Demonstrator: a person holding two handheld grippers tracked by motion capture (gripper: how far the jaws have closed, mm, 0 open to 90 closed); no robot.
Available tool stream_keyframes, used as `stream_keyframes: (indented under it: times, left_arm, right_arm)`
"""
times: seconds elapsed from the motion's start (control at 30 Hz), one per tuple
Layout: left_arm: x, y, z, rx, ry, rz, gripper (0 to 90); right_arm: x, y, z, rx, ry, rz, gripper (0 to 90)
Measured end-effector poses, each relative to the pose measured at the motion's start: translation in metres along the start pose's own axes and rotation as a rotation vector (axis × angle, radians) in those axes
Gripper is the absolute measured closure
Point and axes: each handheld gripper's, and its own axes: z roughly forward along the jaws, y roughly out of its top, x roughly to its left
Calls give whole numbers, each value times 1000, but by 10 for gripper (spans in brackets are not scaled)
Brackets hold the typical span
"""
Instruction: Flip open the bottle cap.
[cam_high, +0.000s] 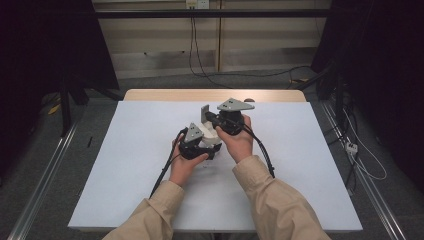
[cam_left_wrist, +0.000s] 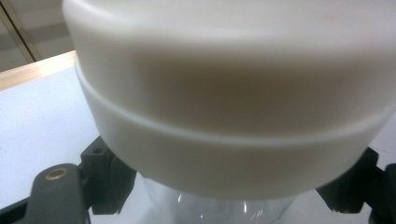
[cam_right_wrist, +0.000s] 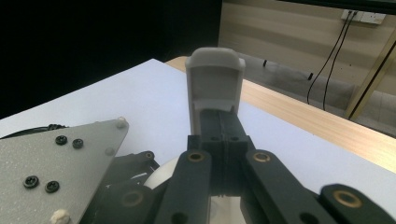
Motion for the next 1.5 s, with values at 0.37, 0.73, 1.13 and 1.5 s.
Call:
stream_keyframes:
  times: [0.37,0.73,1.13,1.5]
  left_arm:
    - [0,0,0,1,1,0,188]
    - [0,0,0,0,1,-1,188]
    - [-1,0,0,-1,3,-1,187]
    - [-1,0,0,-1,4,-1,188]
  right_arm:
    - [0,2,5,-3,-2,1,900]
    - [0,3,10,-6,-6,-3,900]
    - [0,5,13,-4,-7,-3,900]
    - [0,6,17,-3,-9,-9,900]
